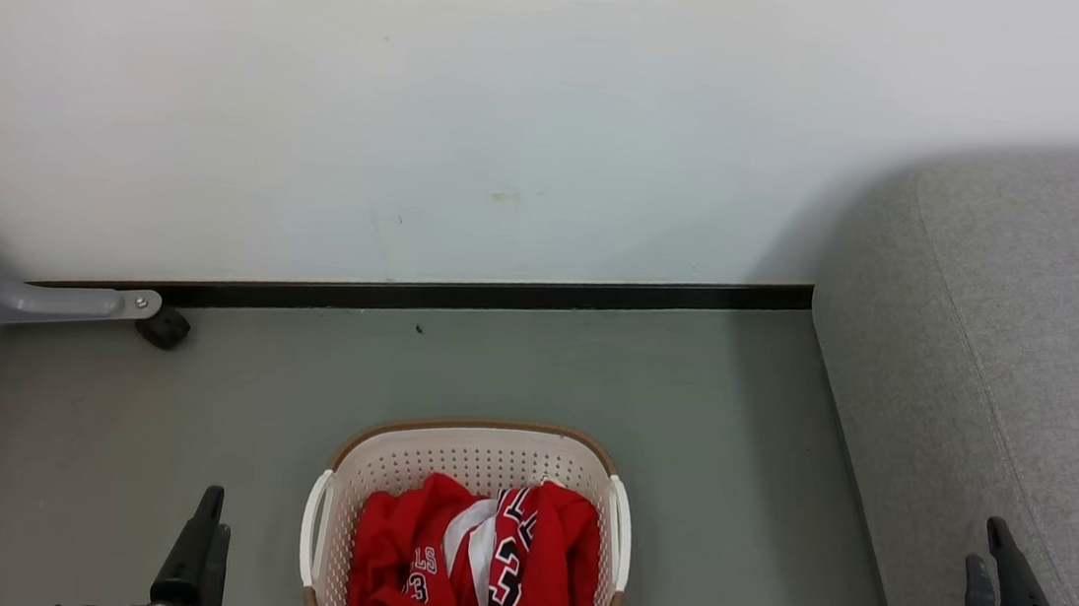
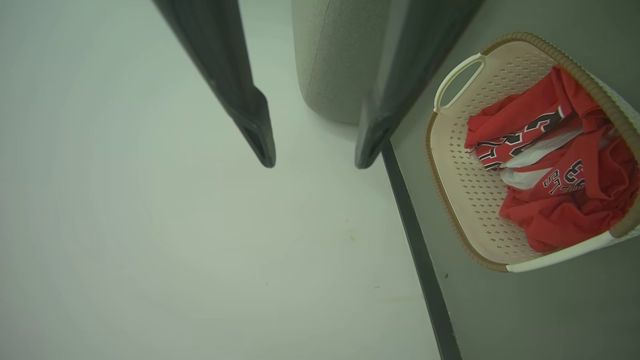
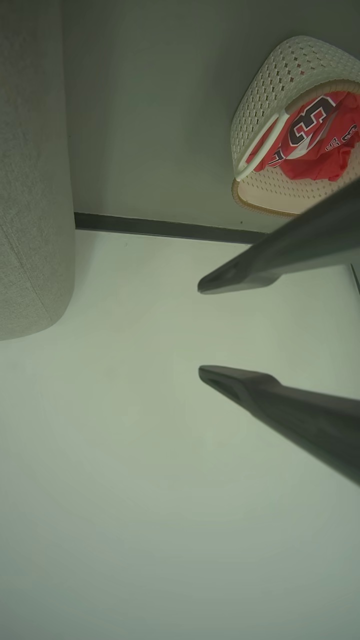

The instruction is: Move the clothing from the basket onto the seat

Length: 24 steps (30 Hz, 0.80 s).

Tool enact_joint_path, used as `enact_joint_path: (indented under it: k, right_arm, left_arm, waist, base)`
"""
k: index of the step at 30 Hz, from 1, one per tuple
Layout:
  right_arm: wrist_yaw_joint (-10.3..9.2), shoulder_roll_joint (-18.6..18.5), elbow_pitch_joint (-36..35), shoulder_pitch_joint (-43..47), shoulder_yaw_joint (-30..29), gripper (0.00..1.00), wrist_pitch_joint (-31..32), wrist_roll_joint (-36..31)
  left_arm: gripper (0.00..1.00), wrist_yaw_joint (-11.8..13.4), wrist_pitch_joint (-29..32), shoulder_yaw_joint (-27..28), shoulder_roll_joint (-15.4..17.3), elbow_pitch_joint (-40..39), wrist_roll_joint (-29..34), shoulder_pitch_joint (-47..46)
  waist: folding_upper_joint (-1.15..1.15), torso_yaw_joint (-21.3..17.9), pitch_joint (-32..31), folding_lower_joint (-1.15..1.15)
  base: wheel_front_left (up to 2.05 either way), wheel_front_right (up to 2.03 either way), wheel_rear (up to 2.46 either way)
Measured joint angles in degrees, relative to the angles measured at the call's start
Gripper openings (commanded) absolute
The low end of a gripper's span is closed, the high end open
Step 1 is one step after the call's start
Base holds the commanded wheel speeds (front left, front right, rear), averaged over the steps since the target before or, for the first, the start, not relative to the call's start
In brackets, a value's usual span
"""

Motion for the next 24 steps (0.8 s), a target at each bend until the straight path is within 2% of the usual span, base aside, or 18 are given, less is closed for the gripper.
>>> enact_joint_path:
  k: [16, 24]
  right_arm:
    - [0.01, -0.15, 0.80, -2.47, 2.52, 1.00, -1.35, -2.53]
    - [0.01, -0.75, 1.98, -4.13, 4.93, 1.00, -2.81, -5.64]
  left_arm:
    - [1.00, -0.01, -2.30, -1.08, 0.12, 1.08, 0.69, -2.01]
    - [1.00, -0.01, -3.99, -2.32, 0.64, 2.29, 3.43, -3.41]
  waist:
    - [0.00, -0.01, 0.30, 0.00]
    - [0.00, -0.02, 0.43, 0.00]
  base:
    - [0.00, 0.00, 0.00]
    - [0.00, 0.00, 0.00]
